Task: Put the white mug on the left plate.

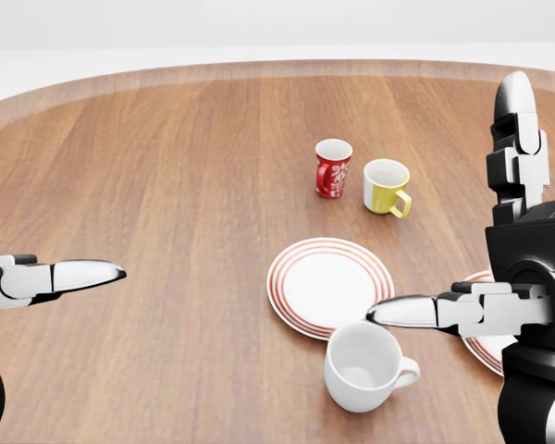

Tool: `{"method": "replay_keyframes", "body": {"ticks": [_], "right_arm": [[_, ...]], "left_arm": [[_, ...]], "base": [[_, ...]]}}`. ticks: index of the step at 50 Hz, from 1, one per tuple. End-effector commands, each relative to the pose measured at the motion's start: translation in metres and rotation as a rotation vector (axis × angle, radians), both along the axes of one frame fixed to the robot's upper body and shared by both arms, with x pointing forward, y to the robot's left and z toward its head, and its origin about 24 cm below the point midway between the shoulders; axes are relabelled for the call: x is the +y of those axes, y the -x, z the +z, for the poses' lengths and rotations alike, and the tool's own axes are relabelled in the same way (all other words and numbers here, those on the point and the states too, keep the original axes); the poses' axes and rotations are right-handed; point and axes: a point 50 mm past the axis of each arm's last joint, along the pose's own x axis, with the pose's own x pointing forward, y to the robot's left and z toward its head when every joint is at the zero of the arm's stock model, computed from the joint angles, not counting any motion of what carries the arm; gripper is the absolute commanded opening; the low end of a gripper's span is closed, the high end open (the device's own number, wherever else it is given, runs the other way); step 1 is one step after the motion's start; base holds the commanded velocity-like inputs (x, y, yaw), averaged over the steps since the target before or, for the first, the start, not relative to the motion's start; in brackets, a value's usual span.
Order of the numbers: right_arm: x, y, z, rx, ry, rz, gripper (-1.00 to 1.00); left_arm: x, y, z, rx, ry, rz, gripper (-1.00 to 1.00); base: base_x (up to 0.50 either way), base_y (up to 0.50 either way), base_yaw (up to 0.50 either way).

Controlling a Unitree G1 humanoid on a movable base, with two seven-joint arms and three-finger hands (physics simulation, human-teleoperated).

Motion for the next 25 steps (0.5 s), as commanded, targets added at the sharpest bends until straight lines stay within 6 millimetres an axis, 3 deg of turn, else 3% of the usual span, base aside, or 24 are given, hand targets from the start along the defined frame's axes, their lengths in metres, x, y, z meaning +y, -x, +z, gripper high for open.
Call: {"method": "replay_keyframes", "body": {"ticks": [1, 25], "right_arm": [[0.0009, 0.0008, 0.0005, -0.004, 0.003, 0.007, 1.0], [0.0038, 0.0021, 0.0013, -0.01, 0.015, 0.02, 1.0]], "left_arm": [[-0.0001, 0.0005, 0.0, -0.001, -0.001, -0.001, 0.98], [-0.0002, 0.0007, 0.0005, -0.004, -0.001, -0.001, 0.99]], "base": [[0.5, 0.0, 0.0], [0.5, 0.0, 0.0]]}}
